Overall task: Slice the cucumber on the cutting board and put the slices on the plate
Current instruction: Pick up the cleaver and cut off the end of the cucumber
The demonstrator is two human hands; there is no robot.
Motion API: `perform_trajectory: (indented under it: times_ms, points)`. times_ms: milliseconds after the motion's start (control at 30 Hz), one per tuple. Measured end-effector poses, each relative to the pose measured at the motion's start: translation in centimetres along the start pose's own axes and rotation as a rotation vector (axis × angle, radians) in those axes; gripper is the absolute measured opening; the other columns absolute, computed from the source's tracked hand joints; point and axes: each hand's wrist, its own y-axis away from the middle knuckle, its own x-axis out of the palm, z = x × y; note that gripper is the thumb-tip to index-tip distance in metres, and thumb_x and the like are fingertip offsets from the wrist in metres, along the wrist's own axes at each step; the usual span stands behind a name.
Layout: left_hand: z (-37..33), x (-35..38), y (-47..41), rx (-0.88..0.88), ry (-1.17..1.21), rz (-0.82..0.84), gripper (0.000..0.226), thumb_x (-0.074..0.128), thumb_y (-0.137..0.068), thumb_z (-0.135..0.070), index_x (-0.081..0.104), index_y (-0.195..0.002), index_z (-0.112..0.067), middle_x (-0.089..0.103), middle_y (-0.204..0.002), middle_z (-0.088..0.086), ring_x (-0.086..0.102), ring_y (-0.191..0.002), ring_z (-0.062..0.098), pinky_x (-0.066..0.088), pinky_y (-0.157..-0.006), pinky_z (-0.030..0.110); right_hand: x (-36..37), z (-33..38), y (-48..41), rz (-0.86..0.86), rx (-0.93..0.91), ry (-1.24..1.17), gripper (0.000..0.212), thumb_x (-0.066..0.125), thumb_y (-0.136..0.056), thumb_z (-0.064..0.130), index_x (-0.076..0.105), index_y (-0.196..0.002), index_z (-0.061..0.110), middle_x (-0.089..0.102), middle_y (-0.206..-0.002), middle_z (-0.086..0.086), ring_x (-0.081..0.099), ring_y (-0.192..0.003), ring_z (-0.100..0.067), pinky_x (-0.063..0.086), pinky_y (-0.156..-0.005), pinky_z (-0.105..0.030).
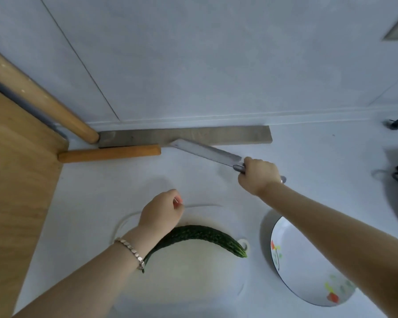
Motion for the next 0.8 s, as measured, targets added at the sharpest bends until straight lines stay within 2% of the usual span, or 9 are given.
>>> perform_trajectory:
  times_ms: [33,133,200,267,433,600,700,800]
  points:
    - [0.0,0.6,0.6,0.027,-0.005,0.036,0.017,0.051,-0.088,-0.022,0.057,-0.103,-0.015,0.063,-0.102,0.003,0.058,-0.088,0.019,0.051,-0.078,0.034,-0.3,-0.3,1.5,0.031,0.071,-0.112,0.008,0.045,-0.085,0.019,0.047,-0.083,0.012,0.061,-0.090,-0.011,0.058,-0.084,-0.034,0.034,-0.064,-0.030]
    - [0.3,3.1,1.7,0.193,-0.165,0.199,0.047,0.057,-0.084,-0.033,0.043,-0.128,-0.022,0.050,-0.130,0.001,0.048,-0.116,0.019,0.042,-0.096,0.035,-0.1,-1.1,5.9,0.110,0.265,-0.605,0.022,0.047,-0.085,0.021,0.041,-0.066,0.013,0.049,-0.066,-0.006,0.046,-0.061,-0.026,0.033,-0.054,-0.028]
    - [0.4,4.6,2.3,0.293,-0.326,0.263,0.058,0.056,-0.085,-0.037,0.030,-0.136,-0.028,0.041,-0.140,0.000,0.040,-0.126,0.021,0.034,-0.104,0.037,0.1,-1.5,8.7,0.130,0.359,-0.893,0.023,0.051,-0.086,0.025,0.043,-0.069,0.011,0.043,-0.061,-0.005,0.039,-0.053,-0.021,0.031,-0.052,-0.027]
    - [0.5,5.7,2.8,0.316,-0.416,0.248,0.052,0.050,-0.090,-0.033,0.027,-0.137,-0.030,0.043,-0.136,0.002,0.041,-0.122,0.023,0.032,-0.100,0.036,0.3,-1.8,10.9,0.139,0.409,-1.021,0.026,0.054,-0.088,0.031,0.046,-0.075,0.010,0.041,-0.060,-0.006,0.038,-0.049,-0.020,0.032,-0.050,-0.028]
    - [1.1,6.3,4.3,0.274,-0.471,0.154,0.044,0.040,-0.096,-0.020,0.028,-0.138,-0.026,0.046,-0.125,0.010,0.042,-0.112,0.030,0.038,-0.089,0.037,0.8,-2.5,15.1,0.136,0.456,-1.019,0.043,0.046,-0.091,0.050,0.051,-0.077,0.010,0.043,-0.058,-0.003,0.038,-0.046,-0.018,0.033,-0.046,-0.024]
    - [3.1,5.4,7.0,0.055,-0.227,0.002,0.042,0.049,-0.088,-0.027,0.042,-0.130,-0.027,0.053,-0.106,0.008,0.051,-0.098,0.028,0.048,-0.074,0.036,1.7,-0.8,18.6,0.164,0.475,-1.020,0.051,0.038,-0.091,0.056,0.043,-0.068,0.011,0.037,-0.051,0.000,0.034,-0.040,-0.016,0.031,-0.041,-0.021]
    - [3.8,5.7,8.2,-0.019,-0.206,0.001,0.040,0.052,-0.087,-0.026,0.043,-0.126,-0.024,0.053,-0.107,0.010,0.053,-0.097,0.029,0.051,-0.075,0.037,3.1,1.2,19.3,0.220,0.474,-1.012,0.054,0.034,-0.092,0.059,0.037,-0.065,0.012,0.036,-0.052,-0.002,0.033,-0.040,-0.017,0.030,-0.042,-0.021]
    - [4.2,6.3,8.9,-0.049,-0.184,0.016,0.042,0.054,-0.086,-0.021,0.042,-0.126,-0.023,0.052,-0.113,0.010,0.052,-0.101,0.030,0.050,-0.079,0.039,4.9,3.0,19.4,0.262,0.444,-0.943,0.057,0.032,-0.091,0.062,0.036,-0.061,0.013,0.037,-0.049,-0.002,0.034,-0.043,-0.019,0.033,-0.048,-0.025]
